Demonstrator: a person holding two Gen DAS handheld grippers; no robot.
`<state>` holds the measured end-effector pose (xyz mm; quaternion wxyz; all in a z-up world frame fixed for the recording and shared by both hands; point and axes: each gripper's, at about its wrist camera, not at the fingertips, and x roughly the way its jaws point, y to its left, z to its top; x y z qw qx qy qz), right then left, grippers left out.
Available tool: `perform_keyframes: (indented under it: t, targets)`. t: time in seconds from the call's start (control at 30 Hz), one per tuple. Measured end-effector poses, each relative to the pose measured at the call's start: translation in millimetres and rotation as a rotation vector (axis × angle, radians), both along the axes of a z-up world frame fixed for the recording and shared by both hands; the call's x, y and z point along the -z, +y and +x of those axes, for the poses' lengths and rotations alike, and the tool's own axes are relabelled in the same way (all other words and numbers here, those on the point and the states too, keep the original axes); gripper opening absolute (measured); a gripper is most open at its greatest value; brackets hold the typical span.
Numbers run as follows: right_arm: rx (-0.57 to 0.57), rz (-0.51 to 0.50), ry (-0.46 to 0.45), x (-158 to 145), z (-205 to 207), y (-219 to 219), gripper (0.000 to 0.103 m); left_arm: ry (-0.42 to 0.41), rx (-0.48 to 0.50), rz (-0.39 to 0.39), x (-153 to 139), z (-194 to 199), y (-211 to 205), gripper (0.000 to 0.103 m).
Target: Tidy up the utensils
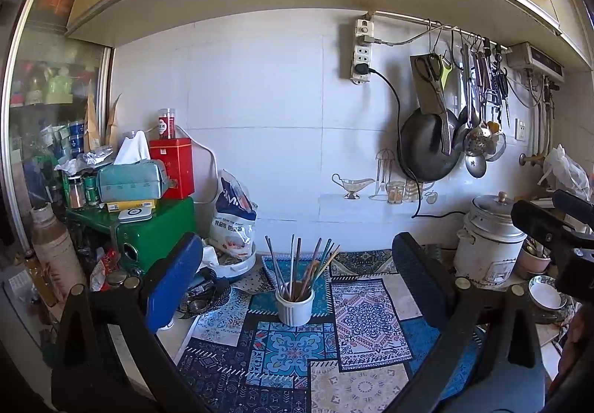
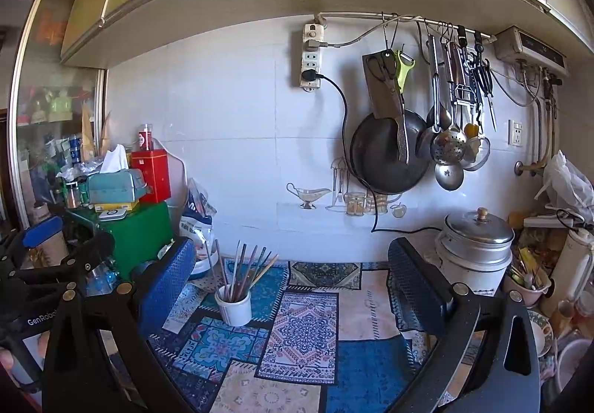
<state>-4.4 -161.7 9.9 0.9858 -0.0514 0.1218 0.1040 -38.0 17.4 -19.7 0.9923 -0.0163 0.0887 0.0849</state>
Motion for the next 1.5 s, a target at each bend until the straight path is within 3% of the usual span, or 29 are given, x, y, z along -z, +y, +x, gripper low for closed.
perform_keyframes:
  t: [0.7, 1.5]
  targets:
    - [-0.002, 0.011, 0.008, 0, -1, 1, 0.103, 0.014, 0.016, 0.01, 2, 3, 1, 0.102]
    - [-0.012, 0.006, 0.007, 1, 3, 6, 0.103, 0.0, 0.047, -0.036, -1, 5, 11, 0.102]
